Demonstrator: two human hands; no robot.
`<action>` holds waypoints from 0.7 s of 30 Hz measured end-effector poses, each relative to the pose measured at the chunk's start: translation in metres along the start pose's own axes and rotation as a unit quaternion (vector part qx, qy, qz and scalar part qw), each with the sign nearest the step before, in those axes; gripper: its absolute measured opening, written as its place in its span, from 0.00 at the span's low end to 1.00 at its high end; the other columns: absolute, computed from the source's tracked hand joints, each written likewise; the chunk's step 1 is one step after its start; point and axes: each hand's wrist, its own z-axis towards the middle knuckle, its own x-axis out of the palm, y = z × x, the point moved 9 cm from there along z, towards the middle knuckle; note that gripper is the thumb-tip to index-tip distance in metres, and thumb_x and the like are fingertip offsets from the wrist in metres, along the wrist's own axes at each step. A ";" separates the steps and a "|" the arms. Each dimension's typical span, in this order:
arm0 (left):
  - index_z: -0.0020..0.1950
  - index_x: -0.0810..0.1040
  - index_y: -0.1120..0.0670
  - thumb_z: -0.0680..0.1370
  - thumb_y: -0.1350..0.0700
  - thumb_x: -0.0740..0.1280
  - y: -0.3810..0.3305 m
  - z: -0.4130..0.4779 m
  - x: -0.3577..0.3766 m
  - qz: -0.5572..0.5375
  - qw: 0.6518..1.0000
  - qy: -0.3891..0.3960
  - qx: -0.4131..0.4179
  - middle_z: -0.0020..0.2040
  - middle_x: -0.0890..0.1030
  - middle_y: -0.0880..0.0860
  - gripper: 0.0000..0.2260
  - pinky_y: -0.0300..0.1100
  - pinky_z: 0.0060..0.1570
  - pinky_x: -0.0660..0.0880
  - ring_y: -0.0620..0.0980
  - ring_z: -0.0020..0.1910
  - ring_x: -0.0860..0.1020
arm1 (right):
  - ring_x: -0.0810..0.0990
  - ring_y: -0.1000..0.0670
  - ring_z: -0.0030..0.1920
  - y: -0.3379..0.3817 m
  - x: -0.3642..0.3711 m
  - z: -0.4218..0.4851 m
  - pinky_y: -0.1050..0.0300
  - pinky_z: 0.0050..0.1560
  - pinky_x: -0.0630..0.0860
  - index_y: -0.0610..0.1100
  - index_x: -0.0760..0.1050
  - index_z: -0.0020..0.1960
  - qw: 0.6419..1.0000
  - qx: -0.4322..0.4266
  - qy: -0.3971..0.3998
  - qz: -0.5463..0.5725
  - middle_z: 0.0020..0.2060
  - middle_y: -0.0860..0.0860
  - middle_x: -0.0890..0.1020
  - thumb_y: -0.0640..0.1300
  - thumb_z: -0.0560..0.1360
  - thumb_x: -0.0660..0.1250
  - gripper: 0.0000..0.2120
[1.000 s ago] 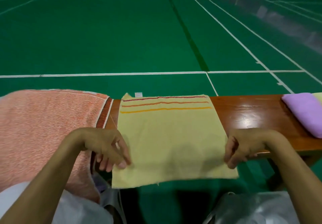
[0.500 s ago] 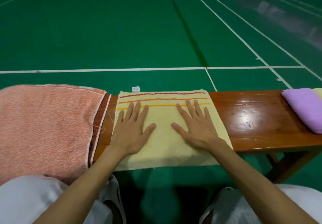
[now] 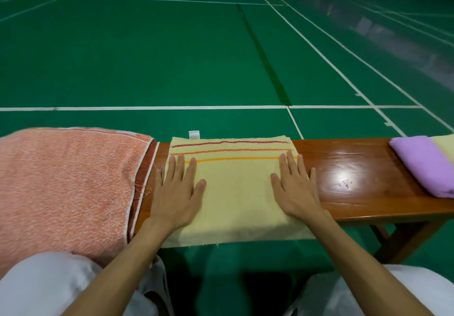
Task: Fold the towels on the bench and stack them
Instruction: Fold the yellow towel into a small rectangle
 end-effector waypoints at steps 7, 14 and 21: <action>0.63 0.72 0.57 0.82 0.47 0.66 0.028 -0.012 -0.048 -0.102 0.972 -0.181 -0.113 0.59 0.75 0.58 0.17 0.55 0.51 0.77 0.59 0.55 0.77 | 0.70 0.42 0.62 -0.023 -0.049 -0.013 0.45 0.58 0.71 0.41 0.65 0.67 0.986 0.101 -0.110 0.071 0.63 0.43 0.74 0.51 0.81 0.65 0.21; 0.44 0.76 0.52 0.78 0.48 0.74 0.035 -0.002 -0.041 -0.136 0.978 -0.104 -0.121 0.43 0.80 0.50 0.11 0.51 0.43 0.79 0.51 0.40 0.78 | 0.76 0.45 0.45 -0.035 -0.044 0.000 0.51 0.43 0.71 0.44 0.68 0.54 0.990 0.132 -0.020 0.051 0.48 0.48 0.78 0.48 0.83 0.62 0.08; 0.48 0.74 0.57 0.80 0.55 0.72 0.041 0.009 -0.042 -0.443 0.888 -0.028 -0.122 0.49 0.83 0.62 0.09 0.59 0.50 0.79 0.59 0.50 0.82 | 0.79 0.47 0.44 -0.053 -0.059 0.001 0.52 0.39 0.73 0.42 0.73 0.49 0.927 0.118 -0.004 0.355 0.45 0.47 0.80 0.45 0.82 0.67 0.07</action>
